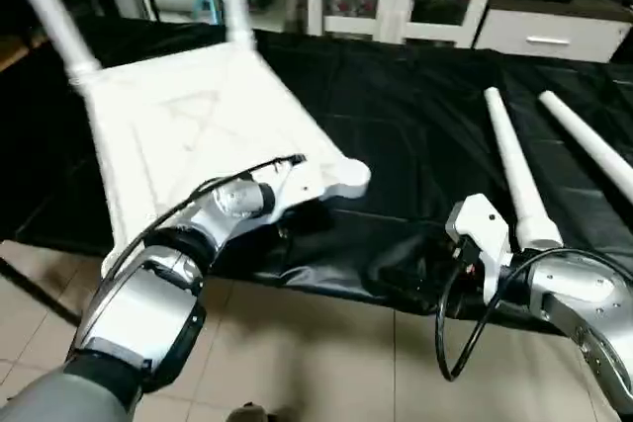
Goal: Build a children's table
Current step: Rotate table base
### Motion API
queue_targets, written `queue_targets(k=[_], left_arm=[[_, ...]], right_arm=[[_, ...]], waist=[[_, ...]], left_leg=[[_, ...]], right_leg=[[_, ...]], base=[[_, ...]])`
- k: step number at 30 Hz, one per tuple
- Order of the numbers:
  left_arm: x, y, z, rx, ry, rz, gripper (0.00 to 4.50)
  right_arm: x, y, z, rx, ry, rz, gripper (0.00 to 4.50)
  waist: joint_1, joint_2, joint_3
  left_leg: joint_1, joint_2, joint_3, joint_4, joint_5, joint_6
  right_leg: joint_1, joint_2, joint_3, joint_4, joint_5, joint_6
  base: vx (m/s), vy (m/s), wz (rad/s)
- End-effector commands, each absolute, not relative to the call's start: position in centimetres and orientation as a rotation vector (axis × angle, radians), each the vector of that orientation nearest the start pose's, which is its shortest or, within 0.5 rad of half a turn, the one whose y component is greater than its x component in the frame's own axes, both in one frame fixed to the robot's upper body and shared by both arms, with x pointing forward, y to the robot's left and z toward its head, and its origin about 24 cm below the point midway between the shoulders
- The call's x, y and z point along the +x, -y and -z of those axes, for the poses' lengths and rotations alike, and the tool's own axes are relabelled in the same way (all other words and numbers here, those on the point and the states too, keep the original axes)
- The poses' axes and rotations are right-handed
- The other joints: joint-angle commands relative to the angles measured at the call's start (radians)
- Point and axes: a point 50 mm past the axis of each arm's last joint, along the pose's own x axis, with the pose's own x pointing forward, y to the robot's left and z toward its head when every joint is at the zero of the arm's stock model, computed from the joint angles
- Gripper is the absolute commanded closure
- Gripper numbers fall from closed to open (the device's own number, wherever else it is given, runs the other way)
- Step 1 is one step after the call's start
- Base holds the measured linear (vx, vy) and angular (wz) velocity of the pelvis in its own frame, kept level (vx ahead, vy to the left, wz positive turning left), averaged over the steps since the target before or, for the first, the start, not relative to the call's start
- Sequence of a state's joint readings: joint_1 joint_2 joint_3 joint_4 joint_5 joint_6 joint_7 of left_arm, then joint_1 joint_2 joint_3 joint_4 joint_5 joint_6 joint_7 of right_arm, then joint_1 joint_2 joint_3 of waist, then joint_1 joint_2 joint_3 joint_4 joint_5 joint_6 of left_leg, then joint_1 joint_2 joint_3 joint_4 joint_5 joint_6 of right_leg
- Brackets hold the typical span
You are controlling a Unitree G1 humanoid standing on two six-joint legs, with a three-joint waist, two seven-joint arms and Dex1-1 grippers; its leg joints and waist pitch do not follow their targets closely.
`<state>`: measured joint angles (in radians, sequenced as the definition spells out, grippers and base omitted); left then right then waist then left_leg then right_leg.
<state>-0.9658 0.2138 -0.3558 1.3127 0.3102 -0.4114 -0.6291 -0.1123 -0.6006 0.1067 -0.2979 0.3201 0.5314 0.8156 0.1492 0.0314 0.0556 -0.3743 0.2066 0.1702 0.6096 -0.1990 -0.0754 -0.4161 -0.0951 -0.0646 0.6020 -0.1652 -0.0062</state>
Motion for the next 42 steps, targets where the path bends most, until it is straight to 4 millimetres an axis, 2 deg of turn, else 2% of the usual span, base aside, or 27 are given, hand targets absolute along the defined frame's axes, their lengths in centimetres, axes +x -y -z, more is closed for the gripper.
queue_targets(k=[1,5,7,9,11,13,14,15,17,18,19,20,21,22,23,24,26,27,28,30,33,34,35,37,39,41,42], left_arm=[[37.5,-8.5,-8.6,0.855,-0.038,1.025,4.38],[37.9,-8.7,-8.8,0.876,-0.024,0.954,4.38],[38.3,-9.2,-9.0,0.916,-0.035,0.905,3.82],[38.4,-9.5,-9.0,0.915,-0.055,0.892,3.65],[38.5,-9.9,-9.1,0.912,-0.070,0.882,3.42],[38.8,-10.3,-9.5,0.891,-0.059,0.853,3.24],[38.8,-10.3,-9.6,0.886,-0.054,0.847,3.20],[38.9,-10.4,-9.8,0.879,-0.048,0.838,3.20],[39.0,-10.5,-10.3,0.825,-0.032,0.832,2.98],[39.0,-10.5,-10.5,0.795,-0.020,0.830,2.81],[39.2,-10.5,-11.8,0.609,0.023,0.848,2.81],[39.2,-10.5,-11.8,0.609,0.023,0.848,2.80],[39.1,-10.6,-12.2,0.506,0.007,0.889,2.69],[38.4,-11.1,-11.9,0.412,-0.075,1.034,2.54],[37.9,-11.4,-11.7,0.393,-0.124,1.105,2.43],[37.5,-11.6,-11.5,0.382,-0.150,1.145,2.38],[36.6,-12.3,-10.9,0.394,-0.237,1.234,2.23],[35.7,-13.4,-10.2,0.430,-0.335,1.284,2.10],[35.7,-13.4,-10.2,0.430,-0.335,1.284,2.10],[34.3,-16.3,-9.0,0.481,-0.522,1.289,2.10],[33.8,-17.7,-8.5,0.515,-0.609,1.264,1.76],[33.3,-18.9,-8.3,0.562,-0.682,1.216,1.76],[33.2,-19.2,-8.2,0.582,-0.699,1.197,1.76],[33.3,-19.9,-8.1,0.633,-0.726,1.139,1.76],[33.8,-20.5,-8.1,0.670,-0.724,1.055,1.35],[34.1,-20.8,-8.2,0.702,-0.711,1.009,1.39],[34.5,-21.5,-8.6,0.752,-0.723,0.907,1.25]], right_arm=[[24.4,17.2,-9.4,-0.239,-0.309,-0.964,0.00],[24.4,17.2,-9.4,-0.239,-0.309,-0.963,0.00],[24.5,17.2,-9.4,-0.244,-0.311,-0.962,0.00],[24.5,17.2,-9.4,-0.245,-0.310,-0.962,0.00],[24.5,17.1,-9.4,-0.246,-0.310,-0.962,0.00],[24.6,17.1,-9.4,-0.244,-0.307,-0.963,0.00],[24.6,17.1,-9.4,-0.244,-0.307,-0.963,0.00],[24.6,17.1,-9.4,-0.243,-0.306,-0.963,0.00],[24.7,17.0,-9.4,-0.240,-0.304,-0.966,0.00],[24.7,16.9,-9.4,-0.239,-0.303,-0.966,0.00],[24.8,16.7,-9.4,-0.232,-0.299,-0.971,0.00],[24.8,16.7,-9.4,-0.232,-0.299,-0.971,0.00],[24.8,16.6,-9.4,-0.229,-0.296,-0.974,0.00],[24.9,16.4,-9.4,-0.226,-0.294,-0.979,0.00],[25.0,16.4,-9.4,-0.225,-0.293,-0.982,0.00],[25.0,16.4,-9.3,-0.224,-0.293,-0.983,0.00],[25.1,16.3,-9.3,-0.224,-0.293,-0.985,0.00],[25.2,16.3,-9.3,-0.223,-0.293,-0.988,0.00],[25.2,16.3,-9.3,-0.223,-0.293,-0.988,0.00],[25.3,16.1,-9.3,-0.223,-0.292,-0.997,0.00],[25.4,16.1,-9.2,-0.222,-0.291,-1.001,0.00],[25.5,16.0,-9.2,-0.223,-0.291,-1.004,0.00],[25.5,16.0,-9.2,-0.223,-0.291,-1.005,0.00],[25.5,16.0,-9.2,-0.224,-0.290,-1.007,0.00],[25.6,16.0,-9.2,-0.225,-0.289,-1.009,0.00],[25.6,16.0,-9.2,-0.225,-0.289,-1.009,0.00],[25.6,15.9,-9.2,-0.228,-0.289,-1.011,0.00]], waist=[[-0.009,-0.010,-0.087],[-0.012,-0.012,-0.086],[-0.014,-0.015,-0.086],[-0.015,-0.015,-0.086],[-0.016,-0.014,-0.083],[-0.017,-0.021,-0.075],[-0.017,-0.021,-0.075],[-0.019,-0.021,-0.073],[-0.019,-0.023,-0.072],[-0.017,-0.021,-0.075],[-0.016,-0.029,-0.075],[-0.014,-0.025,-0.077],[-0.014,-0.023,-0.078],[-0.014,-0.040,-0.075],[-0.012,-0.037,-0.074],[-0.014,-0.029,-0.071],[-0.018,-0.026,-0.072],[-0.025,-0.033,-0.074],[-0.025,-0.033,-0.074],[-0.030,-0.025,-0.076],[-0.041,-0.024,-0.069],[-0.042,-0.027,-0.066],[-0.040,-0.024,-0.068],[-0.041,-0.025,-0.064],[-0.040,-0.027,-0.062],[-0.039,-0.027,-0.062],[-0.040,-0.029,-0.063]], left_leg=[[0.015,0.017,-0.002,-0.062,-0.075,0.070],[0.011,0.016,-0.003,-0.061,-0.073,0.073],[0.009,0.014,-0.003,-0.061,-0.074,0.073],[0.010,0.014,-0.003,-0.060,-0.074,0.074],[0.011,0.013,-0.002,-0.063,-0.092,0.065],[0.012,0.012,-0.001,-0.067,-0.139,0.048],[0.012,0.012,-0.001,-0.067,-0.139,0.048],[0.014,0.011,-0.001,-0.069,-0.160,0.037],[0.017,0.011,0.000,-0.071,-0.167,0.032],[0.017,0.011,-0.001,-0.069,-0.153,0.030],[0.013,0.011,-0.001,-0.070,-0.138,0.034],[0.013,0.012,-0.001,-0.070,-0.130,0.034],[0.015,0.015,-0.002,-0.070,-0.132,0.033],[0.012,0.013,0.001,-0.071,-0.126,0.036],[0.013,0.016,-0.002,-0.074,-0.117,0.031],[0.009,0.019,-0.001,-0.076,-0.112,0.036],[0.015,0.019,0.002,-0.075,-0.129,0.032],[0.016,0.018,0.003,-0.075,-0.121,0.035],[0.016,0.018,0.003,-0.075,-0.121,0.035],[0.016,0.023,-0.001,-0.079,-0.120,0.028],[0.020,0.021,0.001,-0.084,-0.170,0.004],[0.022,0.020,0.003,-0.086,-0.190,-0.005],[0.027,0.026,0.001,-0.087,-0.198,-0.011],[0.026,0.022,0.002,-0.089,-0.217,-0.017],[0.026,0.020,0.003,-0.088,-0.228,-0.021],[0.024,0.019,0.002,-0.089,-0.228,-0.022],[0.022,0.019,-0.001,-0.091,-0.239,-0.027]], right_leg=[[0.069,-0.045,0.037,-0.037,0.043,-0.248],[0.072,-0.046,0.037,-0.038,0.030,-0.238],[0.072,-0.046,0.036,-0.039,0.020,-0.232],[0.071,-0.045,0.036,-0.041,0.004,-0.225],[0.069,-0.045,0.036,-0.046,-0.032,-0.219],[0.069,-0.045,0.036,-0.054,-0.124,-0.201],[0.069,-0.045,0.036,-0.054,-0.124,-0.201],[0.067,-0.045,0.036,-0.061,-0.188,-0.180],[0.065,-0.044,0.036,-0.067,-0.225,-0.165],[0.065,-0.045,0.037,-0.064,-0.216,-0.167],[0.066,-0.046,0.036,-0.061,-0.199,-0.177],[0.064,-0.048,0.036,-0.058,-0.182,-0.193],[0.062,-0.046,0.036,-0.055,-0.169,-0.199],[0.063,-0.047,0.035,-0.054,-0.154,-0.214],[0.068,-0.055,0.036,-0.044,-0.149,-0.224],[0.060,-0.054,0.037,-0.044,-0.169,-0.230],[0.057,-0.051,0.038,-0.048,-0.178,-0.226],[0.059,-0.047,0.040,-0.043,-0.127,-0.230],[0.059,-0.047,0.040,-0.043,-0.127,-0.230],[0.058,-0.049,0.040,-0.038,-0.122,-0.223],[0.054,-0.045,0.040,-0.049,-0.180,-0.206],[0.052,-0.045,0.041,-0.053,-0.204,-0.202],[0.051,-0.049,0.041,-0.050,-0.205,-0.204],[0.049,-0.047,0.043,-0.057,-0.244,-0.186],[0.048,-0.046,0.044,-0.060,-0.259,-0.182],[0.050,-0.046,0.043,-0.061,-0.272,-0.174],[0.052,-0.047,0.043,-0.062,-0.298,-0.158]], base=[[0.000,0.000,0.00],[0.000,0.000,0.00],[0.000,0.000,0.00],[0.000,0.000,0.00],[0.000,0.000,0.00],[0.000,0.000,0.00],[0.000,0.000,0.00],[0.000,0.000,0.00],[0.000,0.000,0.00],[0.000,0.000,0.00],[0.000,0.000,0.00],[0.000,0.000,0.00],[0.000,0.000,0.00],[0.000,0.000,0.00],[0.000,0.000,0.00],[0.000,0.000,0.00],[0.000,0.000,0.00],[0.000,0.000,0.00],[0.000,0.000,0.00],[0.000,0.000,0.00],[0.000,0.000,0.00],[0.000,0.000,0.00],[0.000,0.000,0.00],[0.000,0.000,0.00],[0.000,0.000,0.00],[0.000,0.000,0.00],[0.000,0.000,0.00]])
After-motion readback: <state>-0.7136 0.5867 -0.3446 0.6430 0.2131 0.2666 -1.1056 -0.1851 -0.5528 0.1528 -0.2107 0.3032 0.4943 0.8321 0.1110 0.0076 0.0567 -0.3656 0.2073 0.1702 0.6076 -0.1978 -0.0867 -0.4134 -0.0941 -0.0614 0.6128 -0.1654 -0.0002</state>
